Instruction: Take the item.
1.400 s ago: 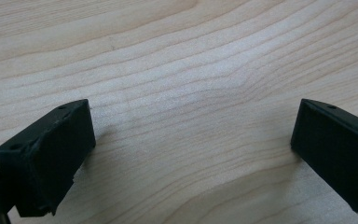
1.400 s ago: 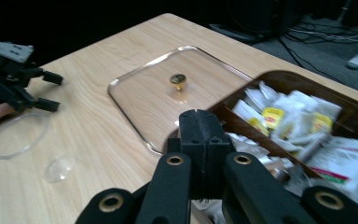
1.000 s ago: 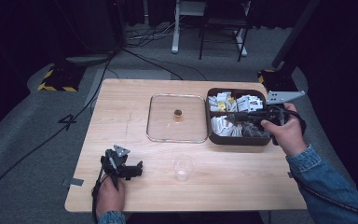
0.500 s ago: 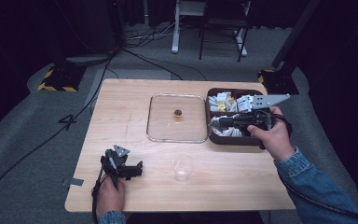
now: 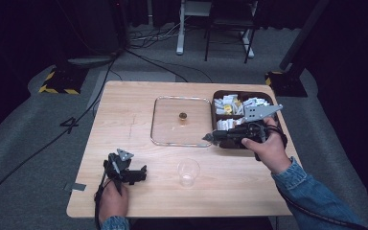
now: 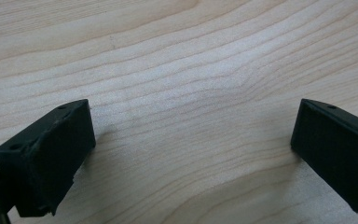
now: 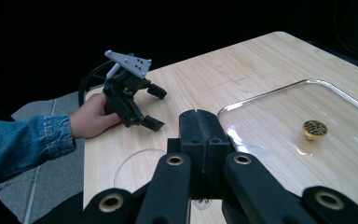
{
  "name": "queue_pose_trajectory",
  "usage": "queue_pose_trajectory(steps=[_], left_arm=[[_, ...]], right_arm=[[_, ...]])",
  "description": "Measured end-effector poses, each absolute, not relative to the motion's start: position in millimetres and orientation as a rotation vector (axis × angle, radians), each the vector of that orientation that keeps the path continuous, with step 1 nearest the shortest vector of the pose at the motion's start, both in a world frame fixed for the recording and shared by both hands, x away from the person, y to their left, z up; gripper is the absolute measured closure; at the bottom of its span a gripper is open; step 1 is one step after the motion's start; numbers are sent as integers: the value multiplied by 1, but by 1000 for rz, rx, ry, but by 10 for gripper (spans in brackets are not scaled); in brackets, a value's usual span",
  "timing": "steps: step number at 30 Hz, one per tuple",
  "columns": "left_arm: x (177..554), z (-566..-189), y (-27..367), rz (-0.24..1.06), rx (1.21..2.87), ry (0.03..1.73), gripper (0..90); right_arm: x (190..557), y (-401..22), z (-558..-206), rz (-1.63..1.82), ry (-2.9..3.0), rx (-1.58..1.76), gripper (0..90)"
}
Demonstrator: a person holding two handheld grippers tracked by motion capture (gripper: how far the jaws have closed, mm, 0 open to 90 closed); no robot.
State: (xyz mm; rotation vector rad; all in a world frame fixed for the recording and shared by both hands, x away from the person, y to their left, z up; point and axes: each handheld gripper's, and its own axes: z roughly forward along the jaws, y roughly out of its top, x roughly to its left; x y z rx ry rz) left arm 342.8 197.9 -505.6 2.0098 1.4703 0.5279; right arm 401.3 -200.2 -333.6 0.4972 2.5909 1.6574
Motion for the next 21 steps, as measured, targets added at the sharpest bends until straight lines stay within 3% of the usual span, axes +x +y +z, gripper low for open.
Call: queue_pose_trajectory(steps=[21], left_arm=[[343, -506, 198, 530, 2010, 1469, 0]], right_arm=[[383, -161, -364, 1669, 2656, 397, 900]])
